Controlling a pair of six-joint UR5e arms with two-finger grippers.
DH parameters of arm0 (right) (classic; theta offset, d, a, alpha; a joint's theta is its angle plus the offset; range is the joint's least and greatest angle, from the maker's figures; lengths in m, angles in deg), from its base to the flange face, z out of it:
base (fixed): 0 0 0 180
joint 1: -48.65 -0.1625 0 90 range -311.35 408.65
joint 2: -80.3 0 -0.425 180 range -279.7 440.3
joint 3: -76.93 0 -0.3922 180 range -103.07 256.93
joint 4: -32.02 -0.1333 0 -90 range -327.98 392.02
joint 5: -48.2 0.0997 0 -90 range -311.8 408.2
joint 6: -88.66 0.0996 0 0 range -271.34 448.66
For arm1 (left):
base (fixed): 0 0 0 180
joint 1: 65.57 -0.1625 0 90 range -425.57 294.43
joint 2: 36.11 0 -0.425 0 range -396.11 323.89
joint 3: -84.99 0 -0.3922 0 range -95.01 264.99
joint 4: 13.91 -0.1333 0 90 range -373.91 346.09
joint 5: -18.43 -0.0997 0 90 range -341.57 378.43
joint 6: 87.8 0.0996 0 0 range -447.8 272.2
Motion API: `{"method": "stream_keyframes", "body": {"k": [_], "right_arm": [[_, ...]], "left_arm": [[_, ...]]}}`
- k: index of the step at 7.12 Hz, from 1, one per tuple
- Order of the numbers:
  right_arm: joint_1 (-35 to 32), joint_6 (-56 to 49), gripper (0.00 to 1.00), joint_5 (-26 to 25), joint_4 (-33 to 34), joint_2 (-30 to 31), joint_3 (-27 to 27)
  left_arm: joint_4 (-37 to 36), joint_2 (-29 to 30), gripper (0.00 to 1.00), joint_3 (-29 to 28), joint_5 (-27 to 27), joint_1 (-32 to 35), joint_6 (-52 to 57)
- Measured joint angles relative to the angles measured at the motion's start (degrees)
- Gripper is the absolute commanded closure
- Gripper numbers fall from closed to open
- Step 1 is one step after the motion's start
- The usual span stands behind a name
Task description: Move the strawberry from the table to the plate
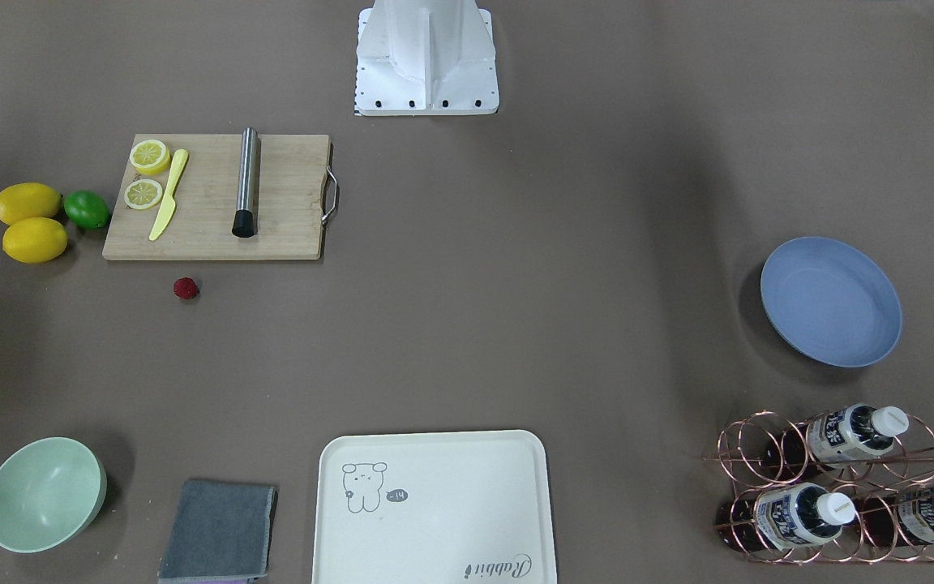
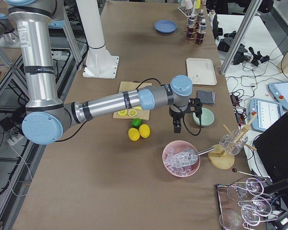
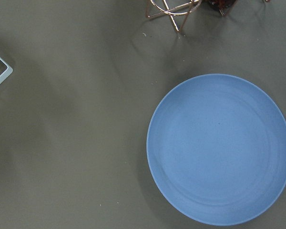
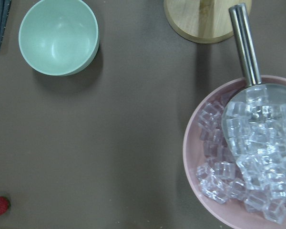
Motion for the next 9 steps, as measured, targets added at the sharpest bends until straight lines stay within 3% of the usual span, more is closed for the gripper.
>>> {"method": "stream_keyframes", "body": {"k": [3,7,9], "right_arm": [[7.9,17.3,0.00,-2.8,-9.5,0.0,0.6],[14.0,26.1,0.00,-6.5,-10.7,-0.6,2.3],[16.6,29.9,0.00,-8.2,-10.7,-1.6,2.5]], "left_arm": [[7.0,4.7,0.02,-7.1,-4.0,-4.0,-8.0],[24.9,5.3,0.02,-16.4,-12.9,-14.7,-20.6],[27.6,5.2,0.02,-18.4,-13.7,-16.1,-22.2]]}}
